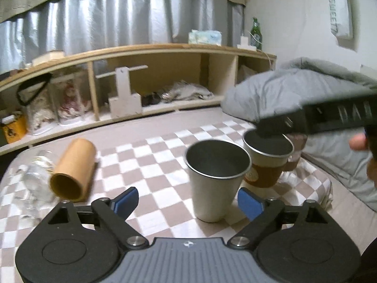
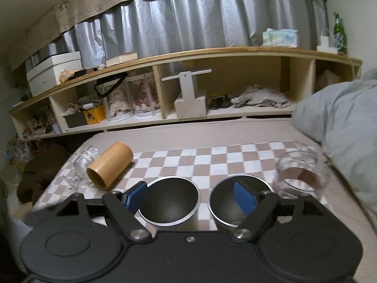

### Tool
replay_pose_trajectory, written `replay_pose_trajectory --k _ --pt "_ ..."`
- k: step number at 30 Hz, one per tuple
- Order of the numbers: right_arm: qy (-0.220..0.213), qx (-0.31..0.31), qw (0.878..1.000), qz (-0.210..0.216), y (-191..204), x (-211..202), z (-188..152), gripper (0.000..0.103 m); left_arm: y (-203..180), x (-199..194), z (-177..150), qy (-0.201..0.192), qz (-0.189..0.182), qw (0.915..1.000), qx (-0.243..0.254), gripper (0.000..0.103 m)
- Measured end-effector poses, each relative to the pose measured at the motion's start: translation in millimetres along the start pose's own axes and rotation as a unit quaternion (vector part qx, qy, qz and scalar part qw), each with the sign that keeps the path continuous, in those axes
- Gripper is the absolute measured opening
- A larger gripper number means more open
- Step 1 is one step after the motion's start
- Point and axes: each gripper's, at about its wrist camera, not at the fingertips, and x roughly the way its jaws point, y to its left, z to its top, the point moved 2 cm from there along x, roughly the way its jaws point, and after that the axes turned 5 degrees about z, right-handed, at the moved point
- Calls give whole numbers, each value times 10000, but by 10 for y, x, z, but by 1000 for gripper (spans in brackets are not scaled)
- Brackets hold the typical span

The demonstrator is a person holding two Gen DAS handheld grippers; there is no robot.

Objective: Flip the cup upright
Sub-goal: 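Open the left tool and pull it back from the cup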

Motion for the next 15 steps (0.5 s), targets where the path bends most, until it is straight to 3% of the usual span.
replay_pose_trajectory --k 9,15 --pt "-179 104 9988 -438 -20 -393 -199 96 180 -414 -35 -150 289 9992 -224 103" --pt "-171 119 9971 -736 48 -508 -366 102 296 -597 -119 -211 443 9983 -316 103"
